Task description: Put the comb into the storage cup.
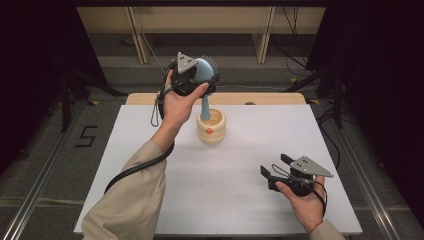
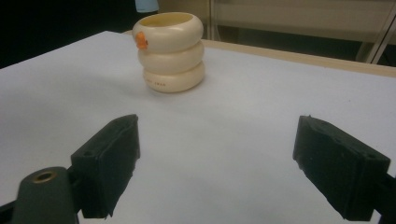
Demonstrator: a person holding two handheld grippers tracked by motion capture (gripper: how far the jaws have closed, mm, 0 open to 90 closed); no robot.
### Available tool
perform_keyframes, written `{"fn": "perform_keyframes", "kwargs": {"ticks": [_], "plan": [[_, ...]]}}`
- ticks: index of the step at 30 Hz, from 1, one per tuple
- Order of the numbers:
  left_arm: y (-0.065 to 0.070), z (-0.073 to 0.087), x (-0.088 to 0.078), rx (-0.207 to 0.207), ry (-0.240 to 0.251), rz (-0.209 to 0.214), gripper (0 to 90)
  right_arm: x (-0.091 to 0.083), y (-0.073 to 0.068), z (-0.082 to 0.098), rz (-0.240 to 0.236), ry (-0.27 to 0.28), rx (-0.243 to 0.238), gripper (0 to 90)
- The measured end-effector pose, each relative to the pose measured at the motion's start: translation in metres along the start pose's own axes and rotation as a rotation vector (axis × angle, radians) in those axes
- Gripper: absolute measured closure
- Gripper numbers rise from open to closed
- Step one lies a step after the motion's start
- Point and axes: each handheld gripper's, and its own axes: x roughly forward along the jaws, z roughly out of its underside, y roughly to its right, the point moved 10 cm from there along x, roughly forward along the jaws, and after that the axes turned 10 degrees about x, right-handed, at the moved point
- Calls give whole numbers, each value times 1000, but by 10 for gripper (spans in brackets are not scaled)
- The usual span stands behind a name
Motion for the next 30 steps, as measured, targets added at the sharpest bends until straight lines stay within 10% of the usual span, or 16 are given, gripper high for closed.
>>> {"fn": "perform_keyframes", "kwargs": {"ticks": [30], "plan": [[10,8,11,10,-8,24,196,0,-1,1,-4,-5,-5,155]]}}
